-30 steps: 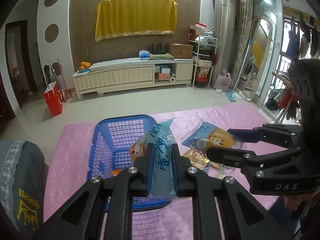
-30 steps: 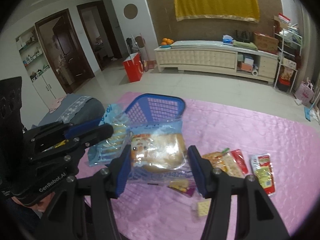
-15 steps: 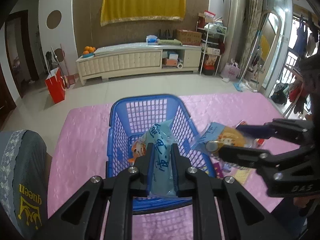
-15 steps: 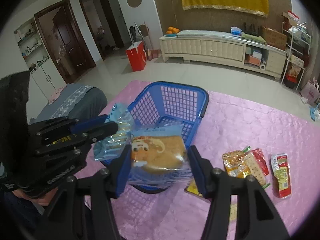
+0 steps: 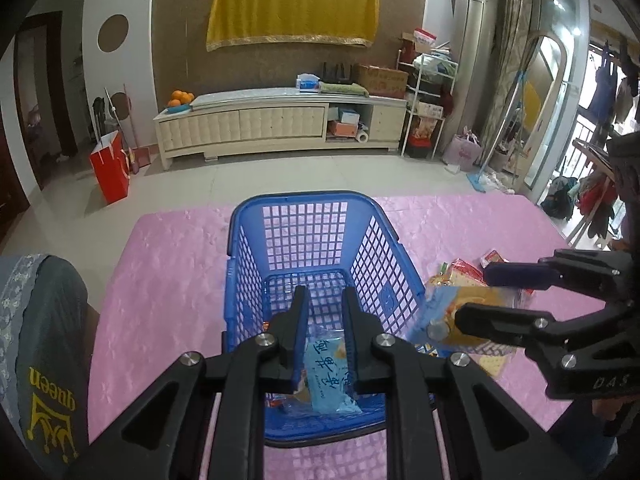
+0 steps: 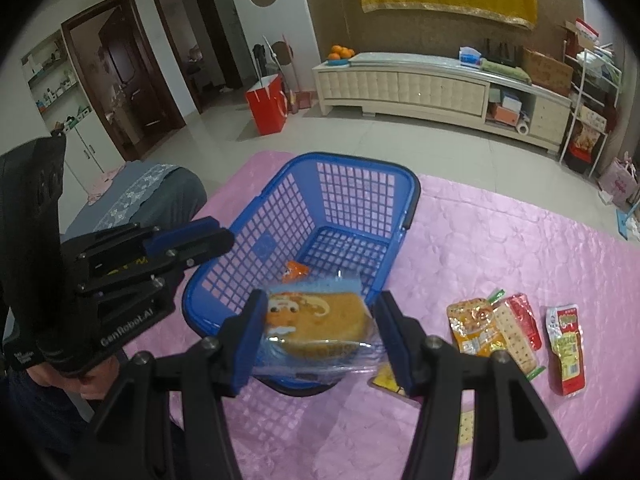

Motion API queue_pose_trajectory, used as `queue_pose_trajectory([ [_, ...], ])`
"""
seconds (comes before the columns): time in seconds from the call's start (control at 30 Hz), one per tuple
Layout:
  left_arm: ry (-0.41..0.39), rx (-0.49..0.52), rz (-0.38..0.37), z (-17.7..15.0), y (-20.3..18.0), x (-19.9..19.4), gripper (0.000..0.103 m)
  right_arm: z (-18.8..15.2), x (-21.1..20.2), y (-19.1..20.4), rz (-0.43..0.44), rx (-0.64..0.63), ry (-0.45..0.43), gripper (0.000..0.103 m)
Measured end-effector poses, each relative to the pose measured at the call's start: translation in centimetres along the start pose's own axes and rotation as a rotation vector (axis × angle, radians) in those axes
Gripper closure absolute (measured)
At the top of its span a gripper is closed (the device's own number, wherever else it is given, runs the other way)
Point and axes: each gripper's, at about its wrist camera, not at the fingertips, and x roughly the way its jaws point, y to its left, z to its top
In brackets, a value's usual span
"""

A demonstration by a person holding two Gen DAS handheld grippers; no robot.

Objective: Organize snacks
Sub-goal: 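Carry both packets over the basket and open both grippers to drop them inside, then lift both grippers up and away from the basket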

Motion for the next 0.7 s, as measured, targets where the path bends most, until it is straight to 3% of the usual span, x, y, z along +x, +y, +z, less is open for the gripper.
queue_pose_trajectory([
  [0.03, -0.001, 0.002, 0.007, 0.0, 0.1, -0.2, 0.075, 0.1, -0.2, 0.1, 0.002, -0.003, -0.008, 0.052],
  [0.1, -0.008, 0.001, 0.019, -0.2, 0.4, -0.8, 0.069, 0.4, -0.5, 0.4, 0.014, -0.01, -0.017, 0.066],
  [0.23, -0.004, -0.024, 0.052, -0.8, 1.2, -1.6, 0.059, 0.9, 0.0, 1.5, 0.012, -0.054, -0.012, 0.074],
  [0.7, 0.056, -0.093, 0.078, -4.1, 4.4, -1.6, 0.059, 0.4, 5.1, 4.3, -0.001, -0.125, 0.091, 0.074],
])
